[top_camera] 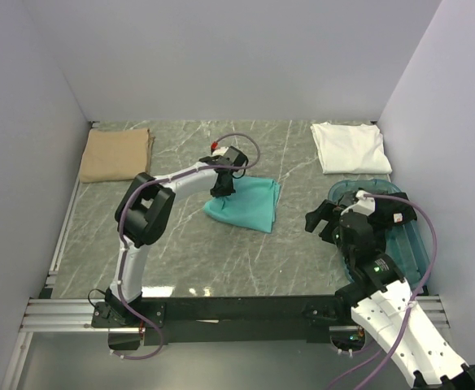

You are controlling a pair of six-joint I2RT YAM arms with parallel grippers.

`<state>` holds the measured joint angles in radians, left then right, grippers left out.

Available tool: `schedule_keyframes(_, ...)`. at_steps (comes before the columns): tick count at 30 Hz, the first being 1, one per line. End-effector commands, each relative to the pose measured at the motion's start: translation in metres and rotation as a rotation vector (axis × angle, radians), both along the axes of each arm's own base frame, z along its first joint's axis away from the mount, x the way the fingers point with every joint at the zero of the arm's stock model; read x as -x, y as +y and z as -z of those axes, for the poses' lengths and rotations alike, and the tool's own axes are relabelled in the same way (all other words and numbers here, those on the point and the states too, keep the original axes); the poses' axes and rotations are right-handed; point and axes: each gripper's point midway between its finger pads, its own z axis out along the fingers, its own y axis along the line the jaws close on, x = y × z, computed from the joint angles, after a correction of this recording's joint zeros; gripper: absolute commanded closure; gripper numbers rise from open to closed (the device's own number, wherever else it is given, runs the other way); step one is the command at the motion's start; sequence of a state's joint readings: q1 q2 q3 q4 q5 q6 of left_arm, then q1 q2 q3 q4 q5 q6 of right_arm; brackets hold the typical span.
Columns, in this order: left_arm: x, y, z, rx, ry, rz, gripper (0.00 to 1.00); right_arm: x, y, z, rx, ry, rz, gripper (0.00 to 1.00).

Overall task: Fold and stack the t-shirts
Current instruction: Neatly place the folded tshirt to the corner

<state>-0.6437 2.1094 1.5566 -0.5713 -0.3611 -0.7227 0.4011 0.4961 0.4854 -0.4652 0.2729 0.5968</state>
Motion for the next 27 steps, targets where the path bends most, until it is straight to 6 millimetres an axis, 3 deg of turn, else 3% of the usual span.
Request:
schedule_keyframes(1,0.013,0.044,0.025,-0.215,0.076,-0.061,0.95,-0.004,-0.006,-0.002,0.021,-0.027,0.026,0.00)
schedule_keyframes(6,0.001,0.060,0.008,-0.327,0.024,-0.089,0.99,-0.005,-0.005,-0.002,0.019,-0.035,0.019,0.00)
schedule_keyframes(12,-0.026,0.087,-0.038,-0.466,-0.160,-0.057,0.99,-0.007,-0.004,-0.001,0.024,-0.036,0.010,0.00)
schedule_keyframes(18,-0.056,0.131,-0.100,-0.591,-0.323,-0.100,0.99,-0.009,-0.005,0.002,0.027,-0.031,0.012,0.00)
schedule_keyframes(19,-0.060,0.145,-0.106,-0.627,-0.319,-0.095,0.99,-0.009,-0.005,0.003,0.028,-0.028,0.012,0.00)
schedule_keyframes(27,-0.085,0.192,-0.158,-0.748,-0.410,-0.038,0.99,-0.016,-0.009,0.006,0.048,-0.025,0.038,0.00)
